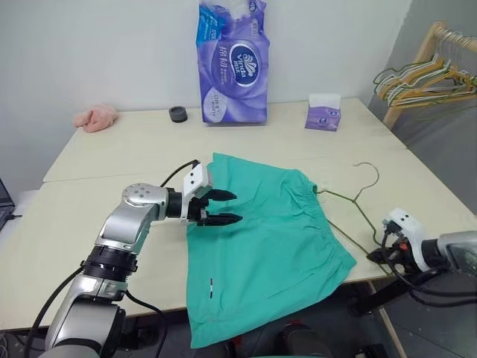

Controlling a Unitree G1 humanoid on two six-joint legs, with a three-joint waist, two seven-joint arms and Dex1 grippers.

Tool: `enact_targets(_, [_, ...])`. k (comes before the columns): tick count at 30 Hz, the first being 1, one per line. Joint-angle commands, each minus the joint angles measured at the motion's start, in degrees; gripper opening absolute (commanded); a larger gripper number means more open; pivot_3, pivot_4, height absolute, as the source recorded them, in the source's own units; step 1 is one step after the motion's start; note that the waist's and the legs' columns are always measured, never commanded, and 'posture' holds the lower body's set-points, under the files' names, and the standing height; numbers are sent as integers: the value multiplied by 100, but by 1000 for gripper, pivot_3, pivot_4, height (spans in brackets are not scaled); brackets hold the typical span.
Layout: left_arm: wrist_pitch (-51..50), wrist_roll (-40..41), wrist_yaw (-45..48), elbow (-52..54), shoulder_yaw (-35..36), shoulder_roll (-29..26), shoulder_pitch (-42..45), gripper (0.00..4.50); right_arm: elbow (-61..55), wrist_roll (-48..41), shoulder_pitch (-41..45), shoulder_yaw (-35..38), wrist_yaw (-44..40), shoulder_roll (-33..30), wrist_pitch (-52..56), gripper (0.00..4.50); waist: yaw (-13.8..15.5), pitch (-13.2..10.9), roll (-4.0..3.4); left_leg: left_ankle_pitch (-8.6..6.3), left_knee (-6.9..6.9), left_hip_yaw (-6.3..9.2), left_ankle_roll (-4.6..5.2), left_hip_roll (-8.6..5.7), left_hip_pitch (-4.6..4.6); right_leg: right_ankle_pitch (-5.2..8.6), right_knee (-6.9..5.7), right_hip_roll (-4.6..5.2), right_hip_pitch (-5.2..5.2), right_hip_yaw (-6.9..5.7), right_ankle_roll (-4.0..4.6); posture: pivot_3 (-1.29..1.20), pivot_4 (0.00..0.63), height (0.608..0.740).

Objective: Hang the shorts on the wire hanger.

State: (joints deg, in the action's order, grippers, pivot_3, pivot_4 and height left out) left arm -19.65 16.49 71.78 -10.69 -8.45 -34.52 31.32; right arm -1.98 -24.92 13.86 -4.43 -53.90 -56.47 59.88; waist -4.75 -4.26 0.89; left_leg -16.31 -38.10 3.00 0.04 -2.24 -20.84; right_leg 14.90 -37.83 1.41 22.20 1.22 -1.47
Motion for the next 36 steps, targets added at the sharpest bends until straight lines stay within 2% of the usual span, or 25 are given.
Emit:
enact_targets(1, [16,61,-49,209,138,-61,30,3355,191,61,374,-154,-64,127,46,0,4,0,0,0,0,0,0,0,-1,0,0,1,0,0,0,-121,38,740])
enact_targets(8, [8,111,-197,294,255,-82,-40,3355,372,187,952,-230,73,461,-78,0,8,1,0,0,0,1,0,-1,0,-1,-4,4,2,-1,1,-106,36,740])
enact_targets(13, [33,173,-645,24,561,114,146,3355,-187,170,1214,-25,276,596,-225,0,16,2,-1,0,0,2,-1,-2,-3,-1,-8,7,7,-1,2,-117,33,740])
enact_targets(16, [2,315,-1062,-316,925,327,545,3855,-859,40,1310,72,486,788,-120,0,22,2,0,0,-4,8,-1,-3,-6,-1,-10,9,8,-7,0,-127,29,740])
enact_targets(18, [-110,509,-1119,-424,1120,389,805,4453,-1214,53,1284,6,588,868,-120,0,15,4,3,0,-4,9,-2,-3,-8,-1,-10,10,9,-8,0,-132,27,740])
enact_targets(22, [-293,738,-1033,-809,1380,298,1498,4482,-1797,160,1225,-249,689,920,-201,0,12,4,4,-3,-4,11,-7,-5,-10,-2,-8,12,9,-9,0,-142,27,740])
enact_targets(25, [-101,568,-521,-1106,1181,-2,1896,4482,-2079,276,1158,-468,641,815,-326,0,-4,5,5,-3,-5,13,-7,-6,-10,-1,-9,13,9,-14,0,-145,27,740])
enact_targets(29, [408,98,711,-1205,421,-476,2002,4482,-2308,565,1090,-816,449,491,-752,0,-25,8,-1,-3,1,10,-8,-8,-8,-1,-4,13,10,-12,0,-145,27,740])
enact_targets(33, [1081,-337,1398,-1298,-151,-558,2001,4482,-2454,815,1104,-1074,283,309,-1138,0,-24,7,0,-3,-1,10,-8,-8,-8,0,-5,13,10,-13,0,-145,31,740])
enact_targets(36, [1687,-672,1475,-1592,-374,-441,2068,4482,-2568,936,1141,-1186,199,269,-1285,0,-24,7,0,-3,-1,9,-8,-8,-8,0,-4,12,10,-13,0,-149,31,740])
